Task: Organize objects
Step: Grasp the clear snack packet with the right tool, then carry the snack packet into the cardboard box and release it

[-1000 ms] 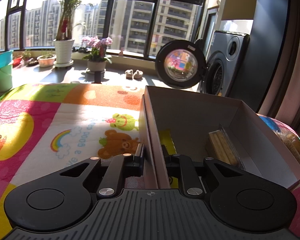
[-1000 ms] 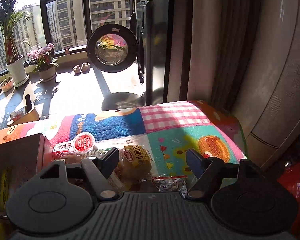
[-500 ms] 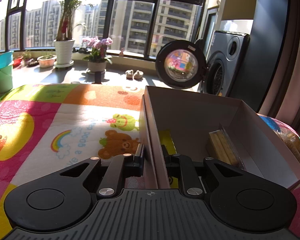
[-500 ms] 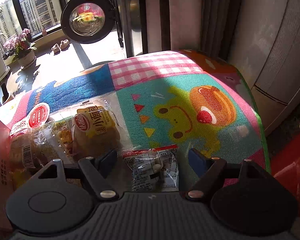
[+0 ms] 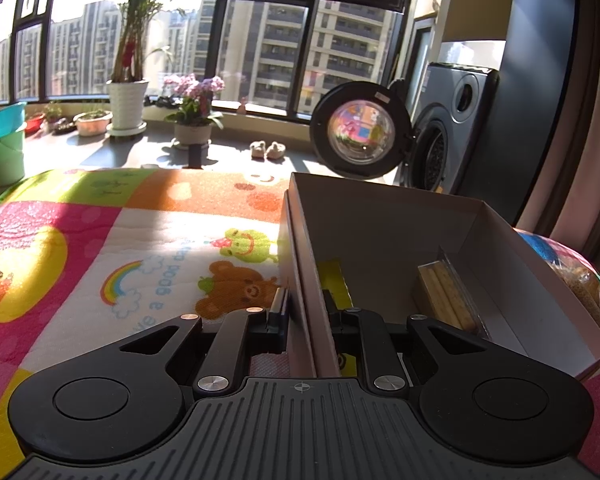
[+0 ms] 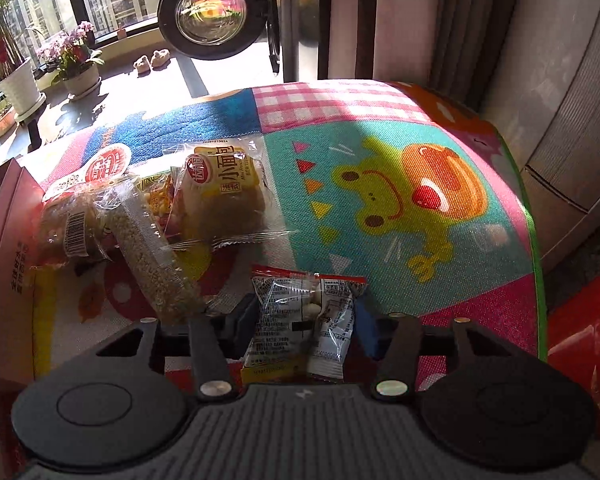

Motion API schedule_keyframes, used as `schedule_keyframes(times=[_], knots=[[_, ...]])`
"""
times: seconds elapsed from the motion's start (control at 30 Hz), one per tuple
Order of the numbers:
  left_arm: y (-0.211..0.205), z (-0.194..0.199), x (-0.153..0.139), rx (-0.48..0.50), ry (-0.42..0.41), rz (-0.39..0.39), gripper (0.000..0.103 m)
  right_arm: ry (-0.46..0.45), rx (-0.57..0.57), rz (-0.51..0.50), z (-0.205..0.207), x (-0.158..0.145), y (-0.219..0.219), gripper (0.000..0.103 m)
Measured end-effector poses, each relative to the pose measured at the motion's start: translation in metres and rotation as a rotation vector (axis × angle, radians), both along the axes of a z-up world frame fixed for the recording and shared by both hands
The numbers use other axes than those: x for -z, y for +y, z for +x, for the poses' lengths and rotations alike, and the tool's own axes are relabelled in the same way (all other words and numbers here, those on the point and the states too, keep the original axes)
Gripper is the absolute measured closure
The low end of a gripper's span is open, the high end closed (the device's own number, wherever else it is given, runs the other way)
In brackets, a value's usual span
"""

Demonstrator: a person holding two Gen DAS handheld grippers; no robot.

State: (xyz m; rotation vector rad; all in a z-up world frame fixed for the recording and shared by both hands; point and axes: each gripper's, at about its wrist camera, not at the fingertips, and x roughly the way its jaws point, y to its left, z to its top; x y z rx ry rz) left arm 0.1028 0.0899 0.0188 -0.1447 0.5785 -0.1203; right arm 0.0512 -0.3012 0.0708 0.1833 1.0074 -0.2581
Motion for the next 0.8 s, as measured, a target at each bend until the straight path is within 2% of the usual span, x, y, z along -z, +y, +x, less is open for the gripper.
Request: schedule_keyframes(times=[0.2,0.43,0.63,0.8], knots=[[0.000,0.000,0.000,0.000,0.000,-0.001,0.085,-0.004,-0.104,0.025,-0.054,-0.021,0.040,0.053],[0.001,0.000,0.001,0.001,-0.001,-0.008,0.085,0.007,-0.283,0.080,-0.108,-0.052,0.107,0.053],[0.001,0.000,0.001,0.002,-0.001,-0.011,0.085,-0.074,-0.433,0.117,-0.116,-0.099,0.162,0.053],[0.001,0.000,0.001,0.003,0.001,-0.015,0.084,-0.182,-0.519,0.091,-0.102,-0.143,0.198,0.053]])
